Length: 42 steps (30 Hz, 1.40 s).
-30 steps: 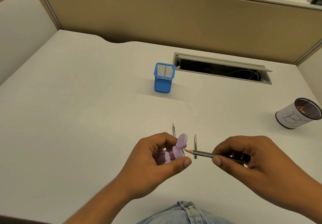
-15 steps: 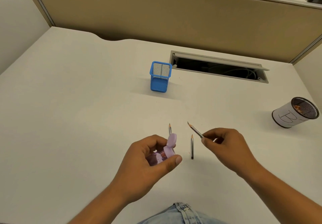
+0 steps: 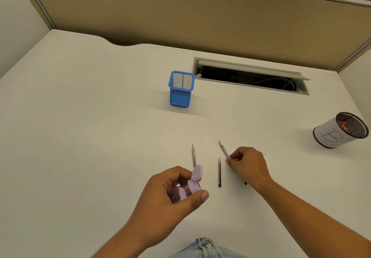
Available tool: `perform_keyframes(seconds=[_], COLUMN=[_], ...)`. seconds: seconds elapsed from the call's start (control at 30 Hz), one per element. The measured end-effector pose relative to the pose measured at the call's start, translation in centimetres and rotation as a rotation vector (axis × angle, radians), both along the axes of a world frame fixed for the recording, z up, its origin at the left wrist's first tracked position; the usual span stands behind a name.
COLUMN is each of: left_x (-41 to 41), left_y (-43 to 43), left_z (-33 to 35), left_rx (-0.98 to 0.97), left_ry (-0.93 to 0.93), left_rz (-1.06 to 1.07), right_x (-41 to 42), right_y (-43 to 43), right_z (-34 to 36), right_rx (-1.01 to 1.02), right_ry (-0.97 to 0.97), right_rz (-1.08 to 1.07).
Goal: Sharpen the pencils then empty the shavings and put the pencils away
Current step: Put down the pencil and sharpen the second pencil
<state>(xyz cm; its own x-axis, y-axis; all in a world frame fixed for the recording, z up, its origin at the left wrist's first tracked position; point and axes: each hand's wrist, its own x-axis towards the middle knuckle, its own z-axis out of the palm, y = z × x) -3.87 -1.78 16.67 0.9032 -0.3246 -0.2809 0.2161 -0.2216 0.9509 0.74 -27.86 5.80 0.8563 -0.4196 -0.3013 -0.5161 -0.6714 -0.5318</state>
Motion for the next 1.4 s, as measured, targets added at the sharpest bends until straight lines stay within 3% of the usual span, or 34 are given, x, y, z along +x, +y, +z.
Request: perform_keyframes(seconds=[1.4], left_x=[0.7], left_y=[-1.0], left_z=[-0.2], left_rx=[-0.030], left_ry=[0.028], left_rz=[-0.031], right_x=[0.4], right_y=[-0.4], right_z=[0.3], right_rx=[0.060], right_ry=[-0.023], right_rz=[-0.073])
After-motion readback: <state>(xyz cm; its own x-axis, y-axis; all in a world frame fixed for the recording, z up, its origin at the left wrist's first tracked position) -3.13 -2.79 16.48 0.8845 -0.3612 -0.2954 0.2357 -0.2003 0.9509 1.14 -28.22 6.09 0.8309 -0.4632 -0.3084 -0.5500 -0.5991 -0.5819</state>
